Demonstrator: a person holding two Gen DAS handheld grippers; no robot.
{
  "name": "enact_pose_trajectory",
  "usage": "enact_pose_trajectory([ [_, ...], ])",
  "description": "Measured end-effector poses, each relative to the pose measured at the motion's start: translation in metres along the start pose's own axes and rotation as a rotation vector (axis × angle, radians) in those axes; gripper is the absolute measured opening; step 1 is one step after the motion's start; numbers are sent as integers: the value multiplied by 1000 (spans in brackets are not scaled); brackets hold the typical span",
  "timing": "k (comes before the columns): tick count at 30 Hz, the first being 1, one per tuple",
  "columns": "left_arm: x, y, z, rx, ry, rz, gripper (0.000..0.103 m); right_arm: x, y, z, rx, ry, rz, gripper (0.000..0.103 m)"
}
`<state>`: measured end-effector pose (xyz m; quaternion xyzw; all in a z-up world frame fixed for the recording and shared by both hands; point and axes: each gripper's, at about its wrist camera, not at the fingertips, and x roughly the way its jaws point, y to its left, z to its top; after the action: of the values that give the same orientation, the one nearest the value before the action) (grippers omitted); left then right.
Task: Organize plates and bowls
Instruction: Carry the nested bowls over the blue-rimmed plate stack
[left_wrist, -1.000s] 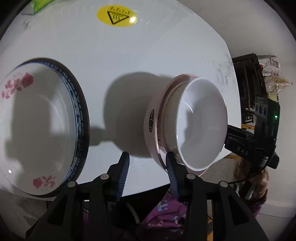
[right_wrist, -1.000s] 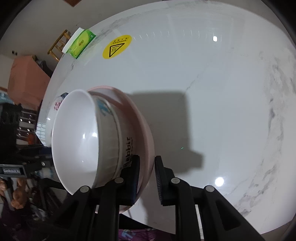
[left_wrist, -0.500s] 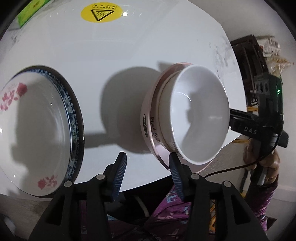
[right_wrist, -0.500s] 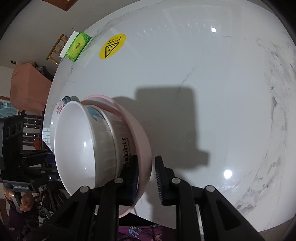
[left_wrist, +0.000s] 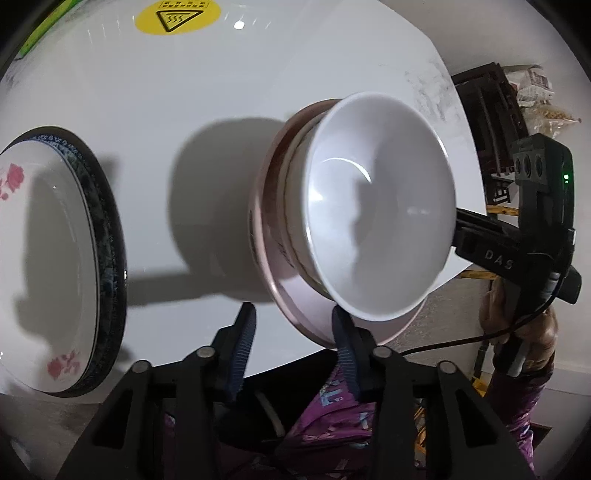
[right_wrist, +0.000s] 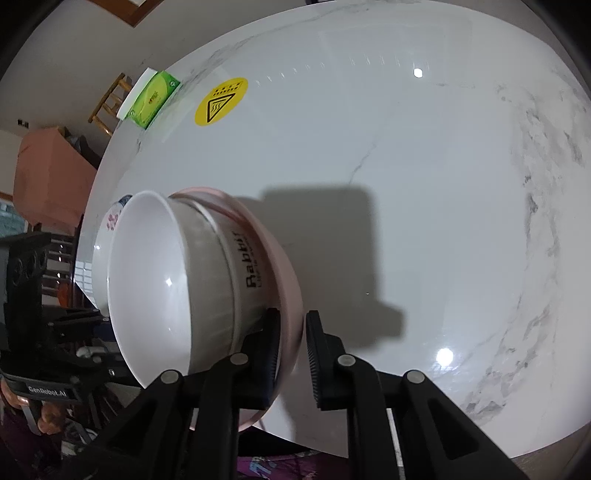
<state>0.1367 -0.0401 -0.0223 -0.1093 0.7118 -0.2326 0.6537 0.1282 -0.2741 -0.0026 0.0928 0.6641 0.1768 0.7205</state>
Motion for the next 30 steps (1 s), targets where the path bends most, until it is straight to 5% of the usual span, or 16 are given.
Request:
enact_pose_trajectory([
  [2,-2,0,-1,-1,-13,-21,27,1,3,2,-1,1,-4,13],
  [30,-2,-11,-14,44,-120,1,24,-1,3,-6,28,-25,-8,14],
])
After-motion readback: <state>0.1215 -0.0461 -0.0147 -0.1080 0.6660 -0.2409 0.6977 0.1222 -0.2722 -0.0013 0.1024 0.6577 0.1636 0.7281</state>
